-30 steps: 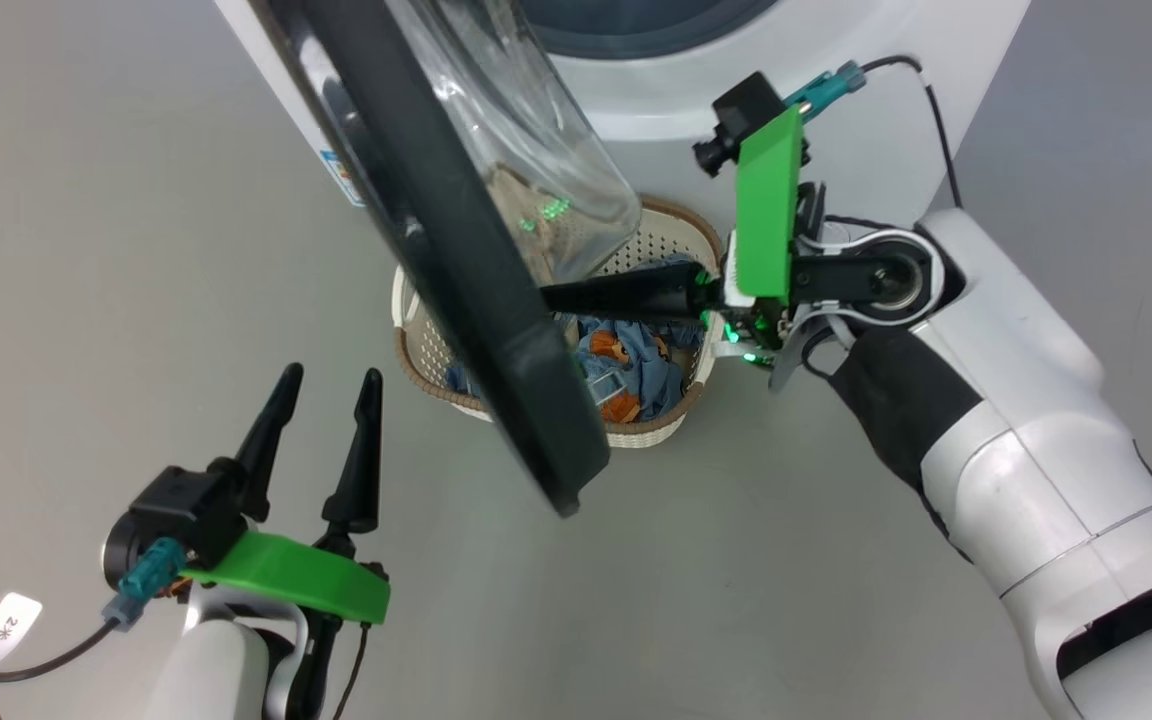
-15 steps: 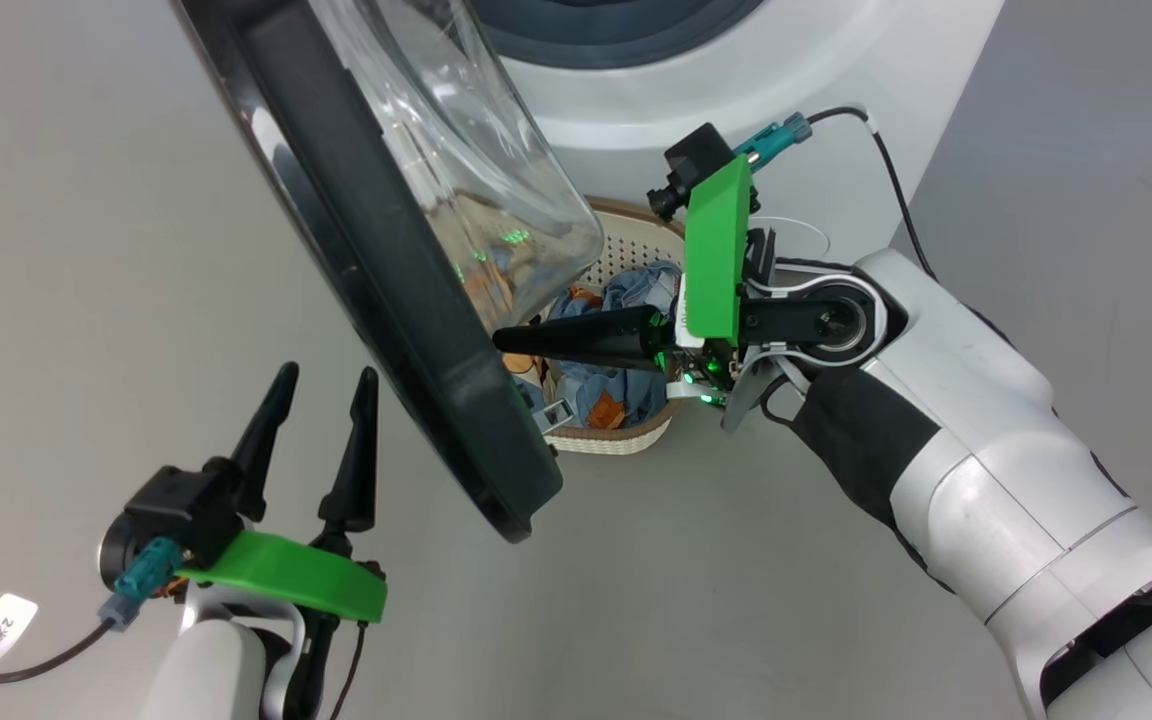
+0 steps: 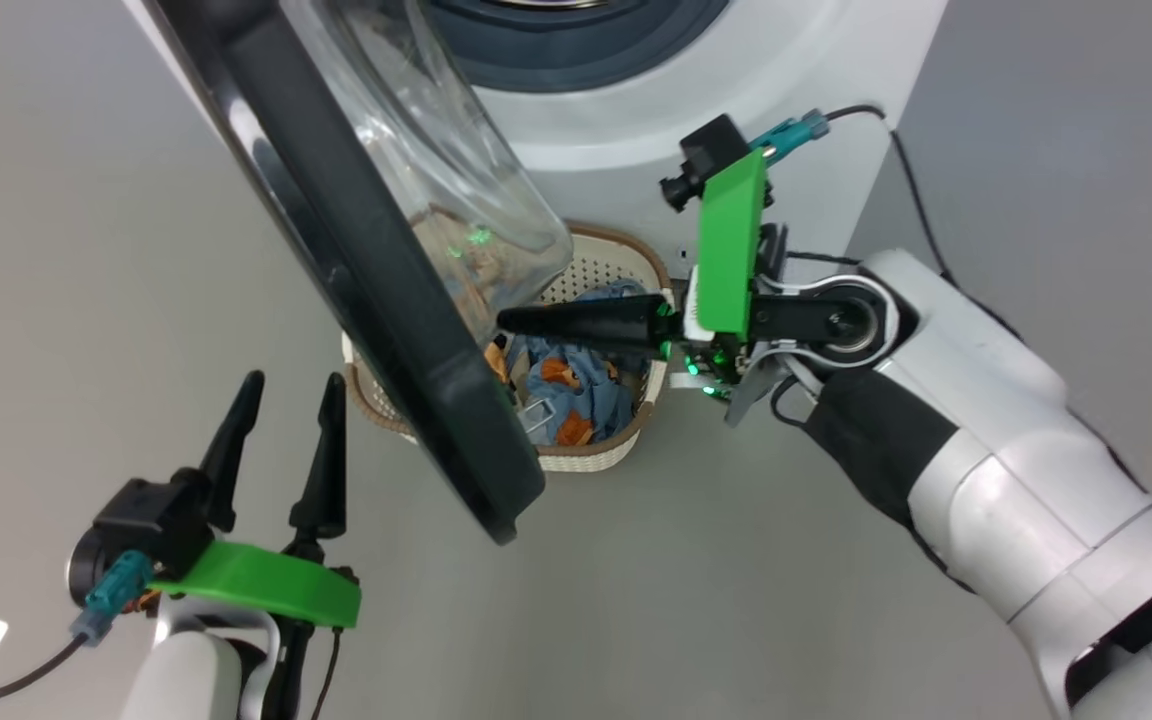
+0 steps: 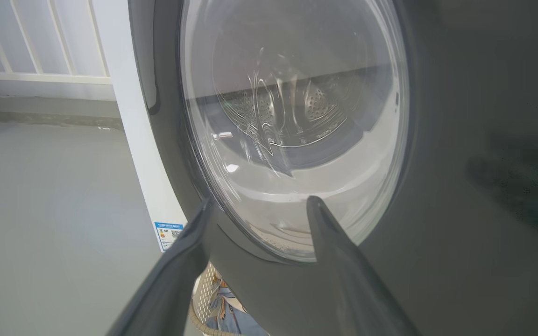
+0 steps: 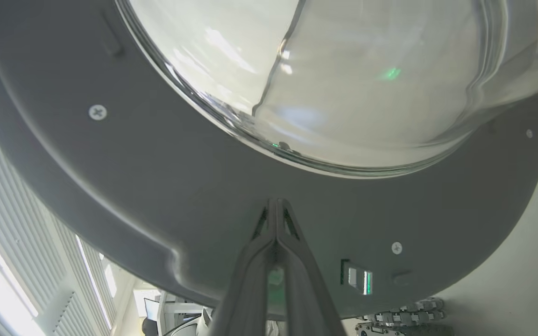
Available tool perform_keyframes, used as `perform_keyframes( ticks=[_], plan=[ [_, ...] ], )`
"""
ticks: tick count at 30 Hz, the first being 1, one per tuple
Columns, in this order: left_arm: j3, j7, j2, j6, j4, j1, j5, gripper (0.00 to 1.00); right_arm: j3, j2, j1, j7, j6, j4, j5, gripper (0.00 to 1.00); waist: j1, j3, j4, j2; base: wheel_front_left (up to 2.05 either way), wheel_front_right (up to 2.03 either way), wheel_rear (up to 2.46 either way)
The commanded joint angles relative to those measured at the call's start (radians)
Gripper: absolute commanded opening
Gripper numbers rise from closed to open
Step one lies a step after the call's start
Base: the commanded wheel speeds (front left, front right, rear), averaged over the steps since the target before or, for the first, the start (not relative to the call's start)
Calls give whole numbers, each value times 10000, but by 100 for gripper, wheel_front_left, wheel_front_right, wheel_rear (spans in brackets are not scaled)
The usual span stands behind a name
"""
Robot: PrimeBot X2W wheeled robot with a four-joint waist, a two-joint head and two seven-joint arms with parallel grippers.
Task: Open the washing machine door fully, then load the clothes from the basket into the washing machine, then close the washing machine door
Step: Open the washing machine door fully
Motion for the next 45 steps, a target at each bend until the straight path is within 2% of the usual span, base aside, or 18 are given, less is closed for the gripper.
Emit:
perform_keyframes(
  ticks=[1, 13, 14, 15, 16, 18, 25, 29, 35, 36, 41, 45],
  plan=[
    [379, -61, 336, -27, -282, 74, 89, 100, -46, 70, 228, -131, 16, -325, 160, 0, 0, -131, -148, -1, 0, 0, 0],
    [804, -61, 564, -27, -487, 376, 260, 100, 133, -1084, 1119, -1445, 16, -1728, 748, 0, 0, -632, -950, -1, 0, 0, 0],
    [857, -61, 590, -27, -516, 440, 293, 100, 160, -1246, 1280, -1738, 16, -2012, 853, 9, 0, -698, -1076, -1, 0, 0, 0],
    [878, -61, 603, -27, -527, 469, 310, 100, 173, -1344, 1326, -1972, 16, -2132, 832, 38, 0, -727, -1138, -1, 0, 0, 0],
    [888, -61, 617, -27, -537, 496, 329, 100, 203, -1441, 1374, -2169, 16, -2257, 805, 47, 0, -756, -1195, -1, 0, 0, 0],
    [929, -61, 635, -27, -551, 562, 361, 100, 185, -1612, 1471, -2713, 16, -2456, 750, 100, 0, -819, -1304, -1, 0, 0, 0],
    [1089, -61, 640, -27, -597, 739, 444, 100, -35, -2024, 1821, -4824, 16, -3292, 277, 100, 0, -1007, -1605, -1, 0, 0, 0],
    [1119, -61, 641, -27, -586, 827, 484, 100, -116, -2349, 2124, -5969, 16, -3813, -377, 100, 0, -1141, -1711, -1, 0, 0, 0],
    [1175, -61, 655, -27, -602, 1006, 543, 100, -166, -2931, 2517, -8206, 16, -4199, -2135, 100, 0, -1363, -1811, -1, 0, 0, 0],
    [1175, -61, 655, -27, -602, 1006, 543, 100, -166, -2931, 2517, -8206, 16, -4199, -2135, 100, 0, -1363, -1811, -1, 0, 0, 0],
    [1254, -61, 628, -27, -656, 1221, 587, 100, -95, -3303, 2932, -9940, 16, -4218, -3667, 100, 0, -1533, -1901, -1, 0, 0, 0],
    [1343, -61, 594, -27, -717, 1396, 619, 100, -415, -3458, 3366, -10567, 16, -3970, -4846, 100, 0, -1676, -1990, -1, 0, 0, 0]
  ],
)
